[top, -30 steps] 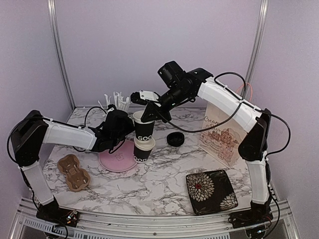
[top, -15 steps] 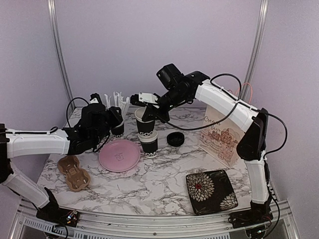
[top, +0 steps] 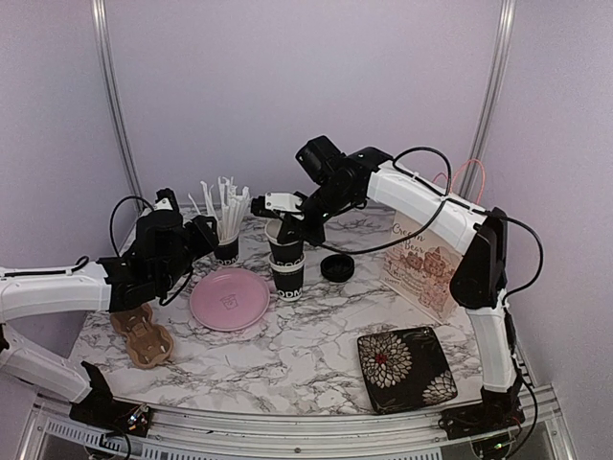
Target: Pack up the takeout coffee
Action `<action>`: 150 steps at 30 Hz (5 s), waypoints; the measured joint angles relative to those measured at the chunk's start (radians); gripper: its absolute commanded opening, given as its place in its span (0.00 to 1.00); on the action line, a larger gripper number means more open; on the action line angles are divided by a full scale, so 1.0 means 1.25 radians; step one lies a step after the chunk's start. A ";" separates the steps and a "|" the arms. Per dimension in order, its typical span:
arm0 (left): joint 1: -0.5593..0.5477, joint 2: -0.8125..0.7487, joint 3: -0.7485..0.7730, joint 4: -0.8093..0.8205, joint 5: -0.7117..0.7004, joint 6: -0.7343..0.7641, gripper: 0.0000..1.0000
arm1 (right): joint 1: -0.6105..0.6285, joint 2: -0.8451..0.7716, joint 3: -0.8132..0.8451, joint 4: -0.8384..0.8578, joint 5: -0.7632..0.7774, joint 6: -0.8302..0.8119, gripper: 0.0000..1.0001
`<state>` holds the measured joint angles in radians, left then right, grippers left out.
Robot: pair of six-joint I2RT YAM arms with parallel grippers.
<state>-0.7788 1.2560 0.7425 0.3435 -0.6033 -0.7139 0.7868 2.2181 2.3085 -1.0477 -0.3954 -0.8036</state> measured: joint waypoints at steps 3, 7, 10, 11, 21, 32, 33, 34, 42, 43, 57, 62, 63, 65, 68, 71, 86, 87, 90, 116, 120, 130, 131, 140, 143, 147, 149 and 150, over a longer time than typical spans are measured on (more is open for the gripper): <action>0.000 -0.002 -0.005 -0.002 0.000 0.000 0.50 | 0.000 0.000 -0.003 0.000 0.026 0.000 0.00; 0.000 -0.011 -0.020 -0.008 0.000 -0.002 0.50 | 0.000 0.000 -0.014 0.001 0.041 0.000 0.00; 0.000 -0.016 -0.024 -0.011 0.000 -0.003 0.50 | 0.000 0.000 -0.035 0.001 0.048 0.000 0.00; 0.000 -0.018 -0.025 -0.011 0.000 -0.003 0.50 | 0.000 0.001 -0.037 0.000 0.052 0.000 0.00; 0.000 -0.041 -0.038 -0.016 0.000 -0.003 0.51 | 0.000 0.018 -0.017 0.012 0.079 0.009 0.00; 0.000 -0.054 -0.064 -0.025 0.000 -0.022 0.51 | 0.000 0.075 0.031 0.076 0.166 0.022 0.00; 0.000 -0.055 -0.064 -0.025 0.000 -0.023 0.51 | -0.001 0.081 0.037 0.082 0.170 0.024 0.00; 0.000 -0.056 -0.065 -0.025 0.000 -0.024 0.51 | -0.002 0.086 0.042 0.089 0.175 0.027 0.00; 0.000 -0.086 -0.072 -0.031 0.000 -0.030 0.51 | -0.029 0.096 0.056 0.111 0.158 0.061 0.00; 0.000 -0.089 -0.073 -0.032 0.000 -0.031 0.51 | -0.032 0.095 0.056 0.111 0.155 0.063 0.00; 0.000 -0.095 -0.020 -0.154 0.077 0.127 0.65 | 0.015 -0.233 -0.160 0.139 0.063 0.077 0.00; 0.001 -0.105 0.097 -0.237 0.100 0.275 0.72 | 0.043 -0.411 -0.464 0.193 -0.047 0.048 0.00; 0.002 -0.105 0.120 -0.246 0.102 0.304 0.72 | 0.049 -0.427 -0.516 0.201 -0.061 0.040 0.00; 0.003 -0.103 0.150 -0.256 0.102 0.350 0.72 | 0.067 -0.433 -0.598 0.212 -0.074 0.026 0.00; 0.020 -0.094 0.167 -0.255 0.107 0.404 0.71 | 0.103 -0.404 -0.659 0.221 -0.068 0.011 0.00; 0.062 -0.090 0.145 -0.246 0.125 0.410 0.71 | 0.139 -0.369 -0.671 0.234 -0.056 0.004 0.00; 0.120 -0.140 0.079 -0.235 0.192 0.395 0.71 | 0.194 -0.291 -0.671 0.290 -0.026 0.005 0.04; 0.121 -0.140 0.079 -0.235 0.194 0.395 0.71 | 0.196 -0.291 -0.671 0.291 -0.026 0.004 0.11; 0.125 -0.140 0.079 -0.235 0.200 0.395 0.71 | 0.199 -0.292 -0.671 0.289 -0.027 0.007 0.27; 0.148 -0.151 0.079 -0.237 0.253 0.392 0.71 | -0.139 -0.089 -0.380 0.127 0.165 0.076 0.59; 0.151 -0.159 0.079 -0.237 0.257 0.392 0.71 | -0.139 -0.029 -0.328 0.099 0.210 0.077 0.56; 0.155 -0.160 0.079 -0.237 0.273 0.392 0.71 | -0.139 0.052 -0.264 0.076 0.253 0.059 0.50; 0.155 -0.160 0.079 -0.237 0.274 0.392 0.71 | -0.139 0.058 -0.259 0.071 0.252 0.056 0.49; 0.162 -0.159 0.079 -0.237 0.284 0.392 0.71 | -0.140 0.061 -0.238 0.042 0.239 0.044 0.45; 0.164 -0.159 0.079 -0.237 0.288 0.392 0.71 | -0.140 0.061 -0.231 0.032 0.231 0.041 0.44; 0.164 -0.159 0.079 -0.237 0.289 0.392 0.71 | -0.140 0.068 -0.226 0.013 0.228 0.037 0.37; 0.166 -0.159 0.079 -0.237 0.292 0.392 0.71 | -0.140 0.076 -0.219 0.005 0.228 0.034 0.33; 0.167 -0.159 0.079 -0.237 0.293 0.392 0.71 | -0.140 0.080 -0.217 0.000 0.228 0.033 0.31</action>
<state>-0.5701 1.0569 0.8417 0.0471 -0.2367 -0.2245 0.6121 2.3177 2.0377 -1.0481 -0.1108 -0.7624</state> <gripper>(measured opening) 0.710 0.358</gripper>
